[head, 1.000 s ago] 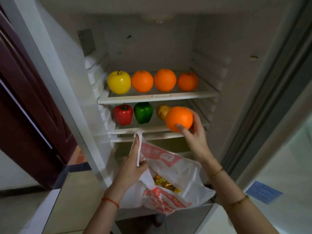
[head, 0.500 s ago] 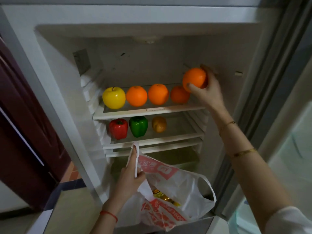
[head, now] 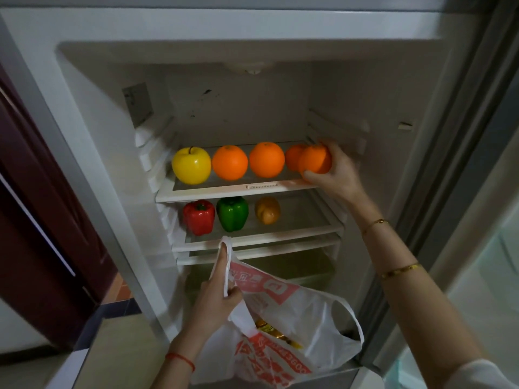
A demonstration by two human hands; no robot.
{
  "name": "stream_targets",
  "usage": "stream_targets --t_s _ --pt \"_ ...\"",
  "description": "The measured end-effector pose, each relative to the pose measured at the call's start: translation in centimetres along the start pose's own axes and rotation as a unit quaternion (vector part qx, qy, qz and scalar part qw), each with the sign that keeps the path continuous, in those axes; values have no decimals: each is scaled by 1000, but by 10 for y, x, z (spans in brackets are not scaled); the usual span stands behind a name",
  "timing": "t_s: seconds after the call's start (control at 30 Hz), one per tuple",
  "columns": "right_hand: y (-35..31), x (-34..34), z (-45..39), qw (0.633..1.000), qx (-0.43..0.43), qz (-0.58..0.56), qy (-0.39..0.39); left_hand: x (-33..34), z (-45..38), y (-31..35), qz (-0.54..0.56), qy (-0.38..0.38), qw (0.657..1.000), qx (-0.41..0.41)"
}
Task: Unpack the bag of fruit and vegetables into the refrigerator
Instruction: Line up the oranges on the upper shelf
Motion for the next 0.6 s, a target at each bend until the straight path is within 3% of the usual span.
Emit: stream_targets --t_s 0.6 --pt "24 29 -32 995 7 -95 20 -5 -1 -4 14 -3 1000 -8"
Point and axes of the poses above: each hand's wrist, its own z-axis away from the middle knuckle, its own x-axis out of the palm, y = z × x, the point moved 8 cm from there along -z, towards the middle knuckle, and after that the axes turned 6 degrees about x, right-handed, at the moved point
